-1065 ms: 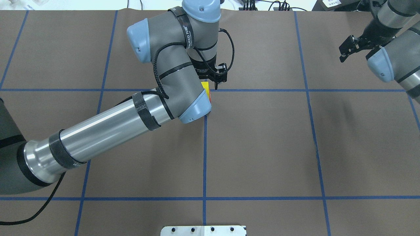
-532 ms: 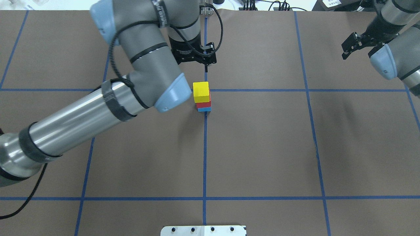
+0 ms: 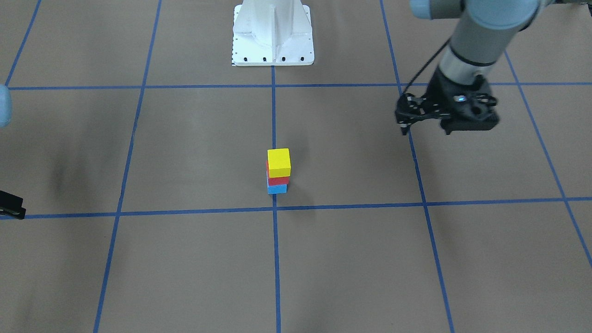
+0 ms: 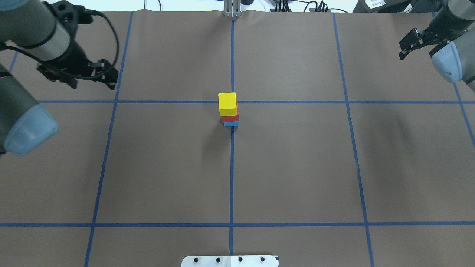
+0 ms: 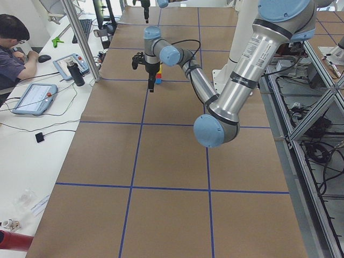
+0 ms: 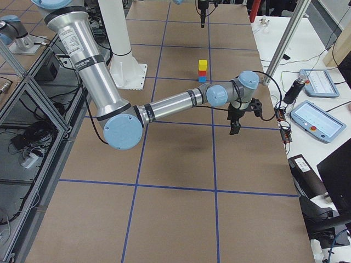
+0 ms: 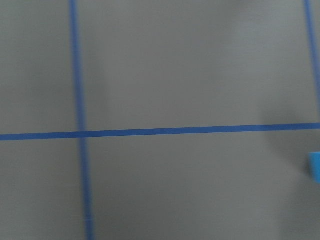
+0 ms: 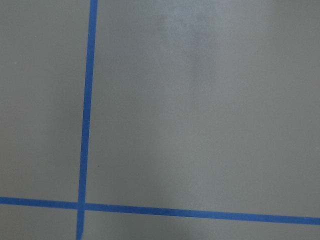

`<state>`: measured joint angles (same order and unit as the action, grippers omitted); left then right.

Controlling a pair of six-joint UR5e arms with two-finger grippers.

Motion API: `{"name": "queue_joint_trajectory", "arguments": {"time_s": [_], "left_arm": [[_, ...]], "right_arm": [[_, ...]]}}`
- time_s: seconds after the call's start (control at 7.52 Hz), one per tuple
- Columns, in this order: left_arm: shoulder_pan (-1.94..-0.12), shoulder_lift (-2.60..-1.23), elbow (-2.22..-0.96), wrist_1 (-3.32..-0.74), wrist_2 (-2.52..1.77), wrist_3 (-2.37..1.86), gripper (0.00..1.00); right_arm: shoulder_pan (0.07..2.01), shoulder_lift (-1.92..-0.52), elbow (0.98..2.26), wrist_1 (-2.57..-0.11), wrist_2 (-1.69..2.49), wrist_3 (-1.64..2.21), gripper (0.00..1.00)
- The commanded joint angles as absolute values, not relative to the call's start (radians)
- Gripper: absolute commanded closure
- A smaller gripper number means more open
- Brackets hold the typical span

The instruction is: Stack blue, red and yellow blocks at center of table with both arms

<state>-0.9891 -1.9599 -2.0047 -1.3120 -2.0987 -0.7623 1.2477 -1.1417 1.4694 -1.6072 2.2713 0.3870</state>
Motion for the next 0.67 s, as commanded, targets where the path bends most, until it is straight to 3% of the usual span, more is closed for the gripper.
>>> {"name": "queue_joint_trajectory", "arguments": {"time_s": [0.0, 0.27, 0.53], "left_arm": [[-1.170, -1.753, -1.996, -1.321, -2.130, -0.356, 0.00], [-1.325, -1.729, -1.815, -1.333, -2.219, -0.051, 0.00], [-1.379, -1.630, -1.703, -1.572, -2.218, -0.046, 0.00]], "right_arm": [[1.282, -1.186, 1.473, -1.577, 2.212, 0.383, 0.01], [1.324, -1.282, 1.477, -1.471, 2.253, 0.385, 0.01], [1.380, -1.331, 1.474, -1.453, 2.356, 0.379, 0.01]]}}
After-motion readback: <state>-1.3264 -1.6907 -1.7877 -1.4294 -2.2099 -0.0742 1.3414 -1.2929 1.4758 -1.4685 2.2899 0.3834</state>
